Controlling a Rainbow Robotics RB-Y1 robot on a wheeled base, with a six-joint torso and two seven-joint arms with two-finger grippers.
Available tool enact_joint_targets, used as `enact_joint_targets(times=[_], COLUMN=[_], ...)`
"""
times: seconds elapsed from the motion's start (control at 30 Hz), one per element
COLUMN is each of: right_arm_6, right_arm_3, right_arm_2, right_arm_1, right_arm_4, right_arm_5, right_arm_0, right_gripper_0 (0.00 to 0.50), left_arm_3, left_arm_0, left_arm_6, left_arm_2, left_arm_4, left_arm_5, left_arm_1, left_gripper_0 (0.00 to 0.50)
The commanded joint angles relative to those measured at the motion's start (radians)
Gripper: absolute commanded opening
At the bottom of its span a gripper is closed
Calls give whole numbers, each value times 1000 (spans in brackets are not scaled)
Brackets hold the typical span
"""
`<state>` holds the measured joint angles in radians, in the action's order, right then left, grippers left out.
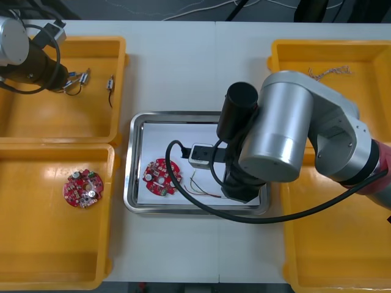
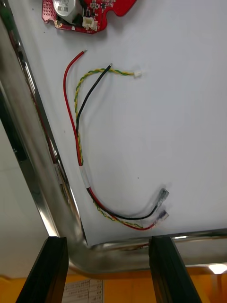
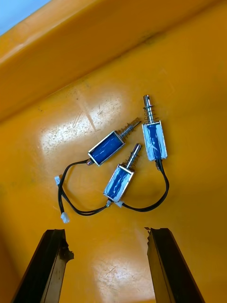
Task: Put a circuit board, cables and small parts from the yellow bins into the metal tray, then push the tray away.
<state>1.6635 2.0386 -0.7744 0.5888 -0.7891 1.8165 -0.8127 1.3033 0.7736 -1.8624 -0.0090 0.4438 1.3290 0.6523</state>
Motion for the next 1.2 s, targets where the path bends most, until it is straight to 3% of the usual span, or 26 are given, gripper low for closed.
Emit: enact_joint_targets(times=[0.03, 0.37, 0.7, 1.0, 1.2], right_arm_6=[6, -28, -65, -94, -220], right_arm_3=[69, 117, 200, 209, 209], right_arm_2=[126, 348, 587, 731, 811], right_arm_1=[-3, 42, 114, 151, 166], right_arm_4=[-70, -193, -211, -213, -193], right_arm_5=[76, 103, 103, 103, 103], right_arm_0=[-29, 0, 182, 276, 319], right_gripper_0=[500, 500, 500, 500, 500], left_arm_3=[-59, -219, -294, -365, -420], left_arm_0=[87, 145, 182, 208, 228], left_arm_6=[-103, -235, -273, -305, -319], left_arm_2=[32, 32, 32, 32, 32], left_arm_4=[-5, 0, -25, -46, -62], left_arm_5=[-21, -71, -100, -152, -191], left_arm_1=[-22, -39, -65, -69, -82], left_gripper_0=[500, 500, 500, 500, 500])
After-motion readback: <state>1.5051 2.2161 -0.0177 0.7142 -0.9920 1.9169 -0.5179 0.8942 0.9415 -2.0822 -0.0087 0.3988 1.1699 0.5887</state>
